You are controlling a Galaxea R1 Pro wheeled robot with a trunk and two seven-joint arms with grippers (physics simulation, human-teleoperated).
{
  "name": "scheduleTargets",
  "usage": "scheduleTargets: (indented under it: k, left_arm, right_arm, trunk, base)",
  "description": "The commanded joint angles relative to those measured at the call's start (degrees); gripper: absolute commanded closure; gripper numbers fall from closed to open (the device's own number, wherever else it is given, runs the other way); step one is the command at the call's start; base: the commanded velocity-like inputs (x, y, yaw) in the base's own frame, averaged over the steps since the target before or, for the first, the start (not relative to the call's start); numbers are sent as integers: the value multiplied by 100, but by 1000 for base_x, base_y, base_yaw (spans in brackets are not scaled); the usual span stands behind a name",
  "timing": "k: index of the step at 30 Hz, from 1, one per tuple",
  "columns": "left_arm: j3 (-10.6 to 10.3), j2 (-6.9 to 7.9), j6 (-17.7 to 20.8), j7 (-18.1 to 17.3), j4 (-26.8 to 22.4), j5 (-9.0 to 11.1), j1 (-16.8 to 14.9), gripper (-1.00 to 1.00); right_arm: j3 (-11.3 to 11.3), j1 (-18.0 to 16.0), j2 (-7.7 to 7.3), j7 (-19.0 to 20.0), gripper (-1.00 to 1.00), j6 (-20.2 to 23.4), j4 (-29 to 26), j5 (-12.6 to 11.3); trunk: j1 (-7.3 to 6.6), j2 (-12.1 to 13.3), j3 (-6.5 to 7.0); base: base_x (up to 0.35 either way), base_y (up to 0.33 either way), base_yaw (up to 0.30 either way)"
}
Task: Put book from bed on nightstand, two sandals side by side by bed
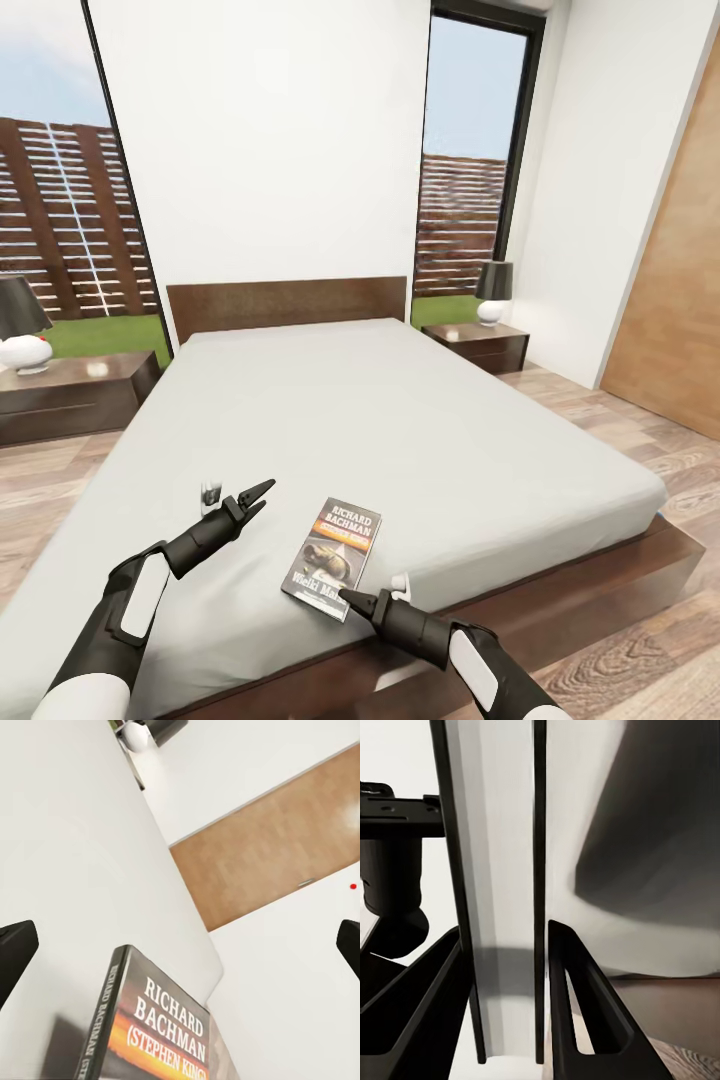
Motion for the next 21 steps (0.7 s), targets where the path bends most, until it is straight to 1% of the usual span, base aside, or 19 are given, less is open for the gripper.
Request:
scheduleTargets:
  k: [1,21]
  left_arm:
    - [8,0,35,-8,1,18,-3,-100]
    - [5,0,35,-8,1,16,-3,-100]
  right_arm:
    - [19,-3,-3,-15,100,48,0,-53]
    - [19,-3,-3,-6,100,48,-21,-52]
  trunk:
    - [-24,39,13]
    - [-463,841,372]
  base:
    - [0,0,0]
    - [0,0,0]
